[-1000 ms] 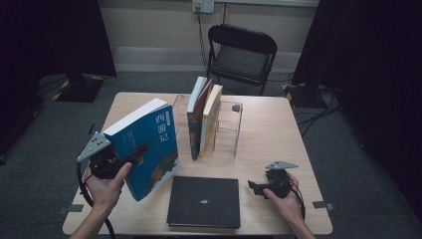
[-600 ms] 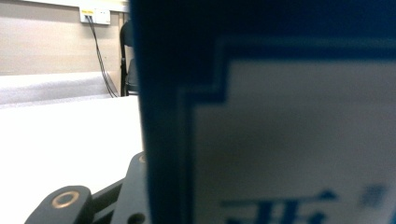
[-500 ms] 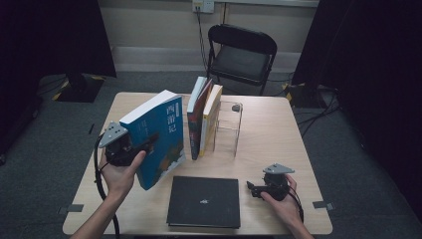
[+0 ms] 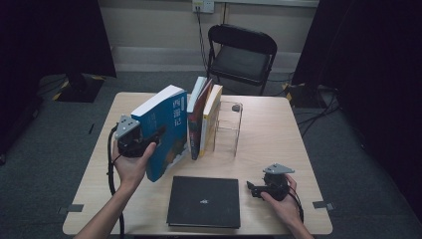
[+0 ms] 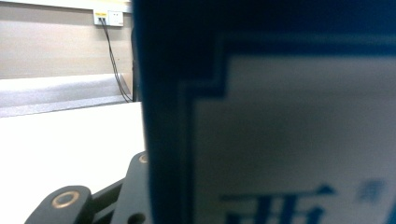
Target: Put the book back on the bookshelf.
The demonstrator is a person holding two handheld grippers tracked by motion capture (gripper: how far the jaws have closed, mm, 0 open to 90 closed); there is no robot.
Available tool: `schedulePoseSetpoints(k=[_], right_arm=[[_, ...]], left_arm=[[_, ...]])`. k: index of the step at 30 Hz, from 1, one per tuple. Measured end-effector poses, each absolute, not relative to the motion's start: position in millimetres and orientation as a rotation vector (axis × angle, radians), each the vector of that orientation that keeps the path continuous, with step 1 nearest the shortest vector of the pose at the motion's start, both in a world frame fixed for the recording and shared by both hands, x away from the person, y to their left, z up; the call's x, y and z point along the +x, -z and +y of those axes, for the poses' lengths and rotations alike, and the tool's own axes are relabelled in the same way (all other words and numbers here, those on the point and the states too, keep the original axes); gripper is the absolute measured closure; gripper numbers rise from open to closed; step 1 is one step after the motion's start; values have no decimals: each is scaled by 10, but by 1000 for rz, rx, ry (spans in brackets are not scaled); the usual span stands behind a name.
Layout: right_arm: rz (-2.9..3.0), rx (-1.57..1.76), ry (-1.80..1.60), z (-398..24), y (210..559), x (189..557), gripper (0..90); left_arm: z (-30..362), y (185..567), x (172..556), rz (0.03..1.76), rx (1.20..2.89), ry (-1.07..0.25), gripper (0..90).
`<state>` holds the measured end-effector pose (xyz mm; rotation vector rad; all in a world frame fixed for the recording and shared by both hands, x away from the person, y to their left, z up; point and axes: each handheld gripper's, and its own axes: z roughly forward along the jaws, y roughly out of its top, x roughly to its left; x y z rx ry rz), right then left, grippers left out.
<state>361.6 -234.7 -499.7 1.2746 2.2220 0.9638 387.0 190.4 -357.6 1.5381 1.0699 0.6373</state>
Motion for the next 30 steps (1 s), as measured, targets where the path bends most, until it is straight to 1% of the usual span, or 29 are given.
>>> schedulePoseSetpoints(k=[11,14,18,30], right_arm=[[2222,1275,-964,-2347,4997,3616,129],[2222,1275,-964,-2347,4997,3616,129],[2222,1275,-964,-2347,4997,3616,129],[2223,1274,-964,-2348,4997,3616,129]], left_arm=[[1798,3674,4064,1099,1524,-630,619],[1740,3693,4100,1087,1524,-664,619],[1716,3707,4147,1095,1507,-659,619],[1615,3743,4329,1102,1492,-708,619]])
